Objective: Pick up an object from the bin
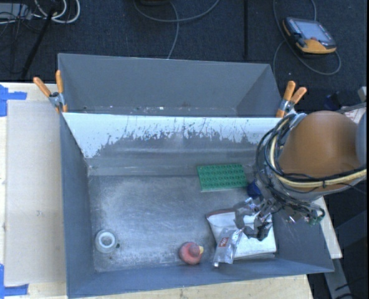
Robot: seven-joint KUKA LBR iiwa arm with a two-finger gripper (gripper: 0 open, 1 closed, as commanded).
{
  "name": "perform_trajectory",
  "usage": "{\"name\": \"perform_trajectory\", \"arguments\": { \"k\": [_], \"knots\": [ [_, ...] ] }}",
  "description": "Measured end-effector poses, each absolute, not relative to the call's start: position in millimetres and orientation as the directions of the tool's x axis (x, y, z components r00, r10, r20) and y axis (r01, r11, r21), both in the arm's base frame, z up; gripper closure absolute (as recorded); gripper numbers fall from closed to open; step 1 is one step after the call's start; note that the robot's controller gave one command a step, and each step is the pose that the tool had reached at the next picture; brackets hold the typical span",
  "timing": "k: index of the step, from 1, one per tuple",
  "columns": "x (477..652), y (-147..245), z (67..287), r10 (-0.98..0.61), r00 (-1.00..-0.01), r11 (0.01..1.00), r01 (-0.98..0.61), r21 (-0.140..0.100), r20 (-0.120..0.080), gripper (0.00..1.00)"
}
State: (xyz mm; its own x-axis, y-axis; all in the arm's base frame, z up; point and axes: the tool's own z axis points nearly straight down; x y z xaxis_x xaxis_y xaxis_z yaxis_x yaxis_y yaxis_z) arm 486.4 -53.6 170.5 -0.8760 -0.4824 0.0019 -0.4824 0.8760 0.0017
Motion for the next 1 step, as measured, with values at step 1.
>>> {"name": "perform_trajectory", "arguments": {
  "k": [1],
  "knots": [
    [485.9, -75.4, 272.1, -0.533, -0.846, 0.846, -0.533, -0.006, -0.007, 1.0]
  ]
}}
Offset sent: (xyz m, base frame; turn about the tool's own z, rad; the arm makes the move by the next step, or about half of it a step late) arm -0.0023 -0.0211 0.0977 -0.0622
